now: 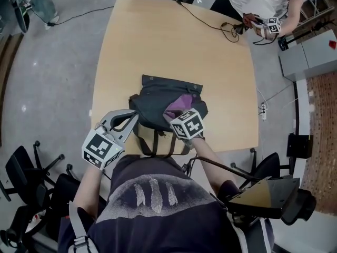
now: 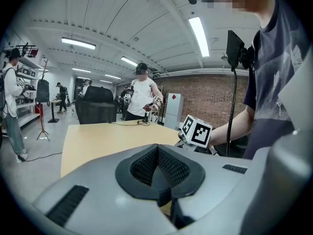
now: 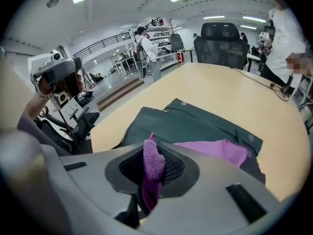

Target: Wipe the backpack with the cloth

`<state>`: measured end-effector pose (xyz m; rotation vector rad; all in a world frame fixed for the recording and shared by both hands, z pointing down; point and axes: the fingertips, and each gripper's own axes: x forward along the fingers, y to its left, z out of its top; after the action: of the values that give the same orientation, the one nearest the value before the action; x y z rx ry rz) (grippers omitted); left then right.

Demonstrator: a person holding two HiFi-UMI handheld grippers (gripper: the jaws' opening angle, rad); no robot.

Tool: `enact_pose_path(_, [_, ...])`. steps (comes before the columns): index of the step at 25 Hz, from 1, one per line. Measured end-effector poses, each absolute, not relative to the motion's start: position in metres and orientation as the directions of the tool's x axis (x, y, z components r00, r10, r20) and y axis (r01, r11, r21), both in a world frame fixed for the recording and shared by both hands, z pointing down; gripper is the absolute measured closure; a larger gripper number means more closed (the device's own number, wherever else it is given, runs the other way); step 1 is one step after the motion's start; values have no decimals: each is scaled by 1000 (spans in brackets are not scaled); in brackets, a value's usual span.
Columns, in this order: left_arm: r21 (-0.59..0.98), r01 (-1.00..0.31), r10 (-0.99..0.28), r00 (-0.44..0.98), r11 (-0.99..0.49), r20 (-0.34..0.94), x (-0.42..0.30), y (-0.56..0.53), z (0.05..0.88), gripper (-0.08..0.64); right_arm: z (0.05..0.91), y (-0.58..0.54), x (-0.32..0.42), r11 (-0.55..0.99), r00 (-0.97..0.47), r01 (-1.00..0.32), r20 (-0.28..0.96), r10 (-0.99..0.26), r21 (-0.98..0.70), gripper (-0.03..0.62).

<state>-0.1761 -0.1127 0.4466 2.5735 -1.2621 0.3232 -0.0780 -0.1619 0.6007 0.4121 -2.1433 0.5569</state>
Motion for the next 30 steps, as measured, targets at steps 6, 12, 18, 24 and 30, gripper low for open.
enact_pose_path(6, [143, -813, -752, 579, -565, 315, -185, -111, 452, 552, 593, -128, -128, 819, -687, -369, 723, 78, -440, 552])
enact_pose_path(12, [143, -842, -779, 536, -520, 326, -199, -107, 457, 552, 564, -101, -184, 632, -858, -177, 433, 277, -754, 552])
enact_pose_path(18, [129, -888, -827, 459, -442, 324, -222, -104, 451, 554, 505, -114, -214, 349, -960, 56, 45, 275, -936, 552])
enact_pose_path(24, [148, -922, -862, 386, -357, 329, -246, -101, 453, 552, 507, -178, -230, 493, -977, -85, 170, 131, -866, 552])
enact_pose_path(30, [160, -913, -848, 407, -374, 339, -239, -102, 457, 552, 618, -214, -198, 934, -609, -320, 789, -77, -156, 552])
